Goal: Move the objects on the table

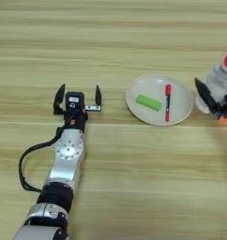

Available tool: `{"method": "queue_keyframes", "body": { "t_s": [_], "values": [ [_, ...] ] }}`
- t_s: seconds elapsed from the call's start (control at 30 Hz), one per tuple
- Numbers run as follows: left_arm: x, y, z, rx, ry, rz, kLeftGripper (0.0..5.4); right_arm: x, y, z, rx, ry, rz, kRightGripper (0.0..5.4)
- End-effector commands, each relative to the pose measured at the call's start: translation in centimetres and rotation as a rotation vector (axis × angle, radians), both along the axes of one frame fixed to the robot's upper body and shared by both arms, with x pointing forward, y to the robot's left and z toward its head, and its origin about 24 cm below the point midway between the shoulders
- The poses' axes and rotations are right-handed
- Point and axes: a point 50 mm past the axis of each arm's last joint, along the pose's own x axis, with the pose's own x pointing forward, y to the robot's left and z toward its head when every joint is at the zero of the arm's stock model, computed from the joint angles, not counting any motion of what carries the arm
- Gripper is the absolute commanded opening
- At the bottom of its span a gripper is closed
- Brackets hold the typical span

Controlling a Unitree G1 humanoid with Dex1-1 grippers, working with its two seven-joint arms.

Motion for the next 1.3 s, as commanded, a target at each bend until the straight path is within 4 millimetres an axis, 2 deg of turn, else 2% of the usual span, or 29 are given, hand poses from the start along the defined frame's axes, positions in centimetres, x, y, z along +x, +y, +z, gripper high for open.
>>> {"method": "queue_keyframes", "body": {
  "t_s": [0.03,0.3,0.53,0.83,1.3],
  "values": [
    [-0.2,0.1,-0.2,0.004,0.007,0.005,5.4,0.9,-1.8,1.5,-0.003,-0.048,-0.12,3.25],
    [-0.3,0.1,-0.2,0.005,0.006,0.006,5.4,1.2,-5.4,2.9,-0.035,-0.086,-0.342,3.23],
    [-0.3,0.2,-0.2,0.005,0.006,0.006,5.4,1.3,-7.2,3.3,-0.054,-0.102,-0.458,3.23],
    [-0.3,0.2,-0.2,0.005,0.005,0.006,5.4,2.4,-8.2,1.4,-0.068,-0.017,-0.51,3.23],
    [-0.4,0.2,-0.2,0.003,0.006,0.006,5.4,4.0,-9.5,-2.8,-0.055,0.115,-0.547,3.23]
  ]
}}
